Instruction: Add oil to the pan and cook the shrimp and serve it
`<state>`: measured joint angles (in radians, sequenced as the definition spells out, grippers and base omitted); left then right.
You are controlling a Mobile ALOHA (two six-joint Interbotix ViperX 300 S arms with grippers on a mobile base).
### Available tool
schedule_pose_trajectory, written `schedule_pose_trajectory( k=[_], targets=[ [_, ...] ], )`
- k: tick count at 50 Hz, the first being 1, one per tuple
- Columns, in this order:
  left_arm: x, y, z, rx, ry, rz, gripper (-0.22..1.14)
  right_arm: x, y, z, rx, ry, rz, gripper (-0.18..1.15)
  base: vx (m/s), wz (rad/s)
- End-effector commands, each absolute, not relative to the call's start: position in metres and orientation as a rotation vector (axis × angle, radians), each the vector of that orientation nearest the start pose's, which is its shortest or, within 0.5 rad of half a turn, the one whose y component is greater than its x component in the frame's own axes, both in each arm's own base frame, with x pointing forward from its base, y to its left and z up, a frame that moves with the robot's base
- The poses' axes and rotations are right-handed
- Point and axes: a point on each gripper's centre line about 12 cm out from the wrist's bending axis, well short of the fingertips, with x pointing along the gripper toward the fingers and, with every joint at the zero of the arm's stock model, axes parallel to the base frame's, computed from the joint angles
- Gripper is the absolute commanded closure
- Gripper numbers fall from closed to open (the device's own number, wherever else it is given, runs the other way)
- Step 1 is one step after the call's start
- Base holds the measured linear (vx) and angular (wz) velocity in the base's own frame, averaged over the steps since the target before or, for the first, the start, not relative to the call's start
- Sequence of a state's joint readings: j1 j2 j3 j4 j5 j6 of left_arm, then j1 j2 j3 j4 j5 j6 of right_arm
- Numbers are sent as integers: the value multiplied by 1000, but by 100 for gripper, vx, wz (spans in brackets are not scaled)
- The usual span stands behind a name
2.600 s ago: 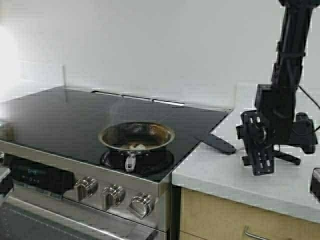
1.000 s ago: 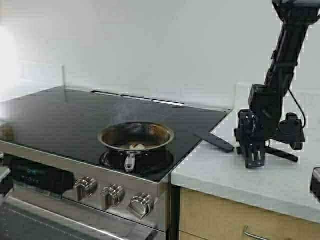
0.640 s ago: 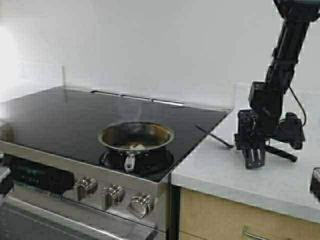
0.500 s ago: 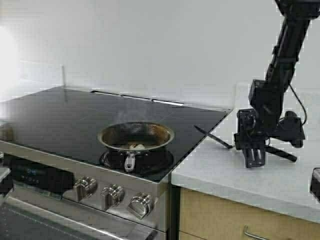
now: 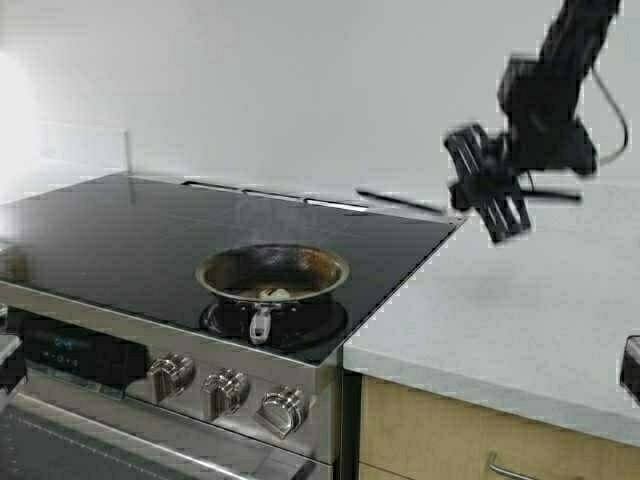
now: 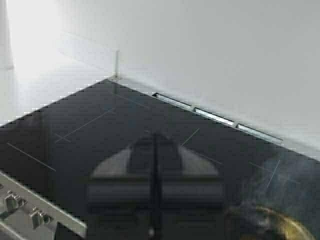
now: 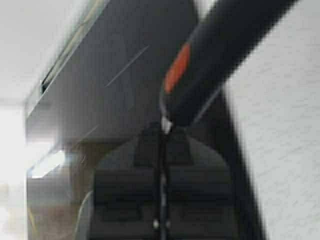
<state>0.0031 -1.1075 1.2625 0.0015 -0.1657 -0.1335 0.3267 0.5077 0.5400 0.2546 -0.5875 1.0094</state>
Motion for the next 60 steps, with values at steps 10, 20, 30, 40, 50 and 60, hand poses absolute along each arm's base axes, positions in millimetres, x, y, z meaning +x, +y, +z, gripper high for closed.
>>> schedule_pose_trajectory(
  k=[10,20,30,40,50,60],
  targets=[
    [182,-5,274,-165,58,-25,82,392,161,138,888,350,125,89,0,0],
    [204,-8,250,-164,204,-24,-4,363,159,152,855,327,163,89,0,0],
    [224,-33,227,-249,376,-91,-5,335,144,154,854,298,156,89,0,0],
    [235,-58,188,-312,426,-141,-7,316,132,151,853,283,140,89,0,0],
    [241,-71,144,-320,464,-153,-7,310,128,147,840,288,131,89,0,0],
    [254,-91,107,-359,485,-230,-7,309,127,147,823,285,133,89,0,0]
  ],
)
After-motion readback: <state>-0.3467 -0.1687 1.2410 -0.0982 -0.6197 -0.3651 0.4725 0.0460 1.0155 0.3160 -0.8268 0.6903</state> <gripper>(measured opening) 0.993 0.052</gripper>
